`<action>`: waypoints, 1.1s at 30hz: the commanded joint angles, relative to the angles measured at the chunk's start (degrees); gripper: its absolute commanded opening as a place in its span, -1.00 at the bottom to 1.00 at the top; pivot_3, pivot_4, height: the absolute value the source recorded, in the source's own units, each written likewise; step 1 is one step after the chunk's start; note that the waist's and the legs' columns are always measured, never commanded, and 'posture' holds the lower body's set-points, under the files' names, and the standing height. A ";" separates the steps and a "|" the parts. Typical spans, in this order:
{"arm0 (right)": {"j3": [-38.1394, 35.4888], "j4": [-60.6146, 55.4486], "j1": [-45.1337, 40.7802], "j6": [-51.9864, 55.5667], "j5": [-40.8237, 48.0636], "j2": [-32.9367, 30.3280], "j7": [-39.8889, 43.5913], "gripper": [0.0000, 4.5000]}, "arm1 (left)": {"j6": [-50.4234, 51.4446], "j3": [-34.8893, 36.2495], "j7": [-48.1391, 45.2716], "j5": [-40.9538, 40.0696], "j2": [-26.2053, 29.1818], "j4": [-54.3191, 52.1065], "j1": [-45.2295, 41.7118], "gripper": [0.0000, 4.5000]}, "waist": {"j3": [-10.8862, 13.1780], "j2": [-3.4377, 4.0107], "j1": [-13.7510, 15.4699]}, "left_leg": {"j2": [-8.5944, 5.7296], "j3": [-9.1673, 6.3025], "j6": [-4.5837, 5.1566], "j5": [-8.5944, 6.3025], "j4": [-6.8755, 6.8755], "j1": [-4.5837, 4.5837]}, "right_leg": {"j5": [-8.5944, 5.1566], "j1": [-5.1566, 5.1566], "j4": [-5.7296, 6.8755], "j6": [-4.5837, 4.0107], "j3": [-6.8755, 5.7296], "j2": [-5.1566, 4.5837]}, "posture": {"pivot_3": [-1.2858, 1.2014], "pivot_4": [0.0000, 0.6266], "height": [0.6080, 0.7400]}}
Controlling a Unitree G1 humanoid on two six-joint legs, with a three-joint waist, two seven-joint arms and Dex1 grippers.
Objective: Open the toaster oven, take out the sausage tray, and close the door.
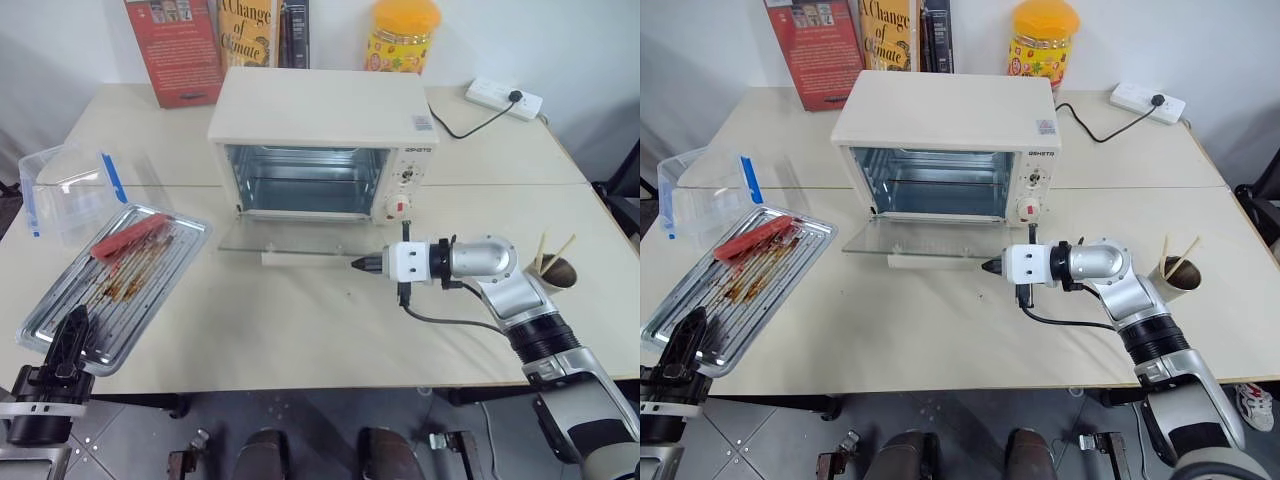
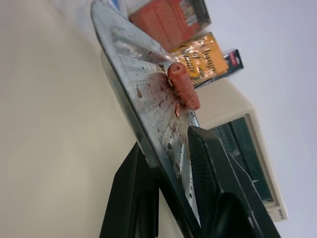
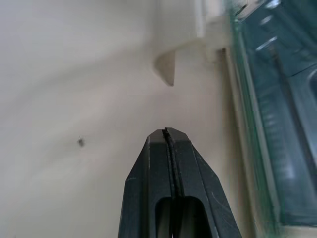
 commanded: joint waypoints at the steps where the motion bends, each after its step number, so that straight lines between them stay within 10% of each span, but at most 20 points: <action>1: -3.08 -1.80 -4.27 2.38 2.64 -0.25 0.58 -1.00 | -1.40 2.06 -0.28 -1.44 -0.88 -2.33 2.14 -0.74 | 0.00 0.00 -0.11 | 0.01 0.00 0.00 0.00 0.00 0.00 | 0.00 0.00 0.01 0.00 0.00 0.00 | 0.03 -0.52 1.00; 17: -6.85 6.43 -18.28 5.38 4.61 2.35 0.02 -1.00 | 4.44 -1.22 -2.42 -3.05 5.60 -0.41 2.15 -0.74 | 0.01 0.01 -0.16 | 0.00 0.02 0.00 0.00 -0.05 -0.07 | 0.00 -0.12 0.05 0.00 0.01 0.00 | 0.03 -0.52 1.00; 29: -7.04 -19.80 -8.11 32.97 14.23 -6.61 9.01 -1.00 | 13.80 -11.27 -4.32 -1.57 14.89 3.27 -7.97 -0.74 | 0.02 0.04 0.42 | -0.02 -0.05 -0.02 -0.03 -0.10 -0.14 | 0.01 -0.35 0.38 0.01 0.04 0.00 | 0.03 -0.52 1.00; 33: -8.99 -26.48 -2.68 38.75 17.90 -11.71 11.96 -0.60 | 17.08 -14.86 -5.76 -0.10 17.32 5.78 -12.37 -0.74 | 0.04 0.08 0.95 | -0.01 -0.04 -0.03 -0.02 -0.10 -0.13 | 0.00 -0.39 0.43 0.00 0.04 0.00 | 0.03 -0.52 1.00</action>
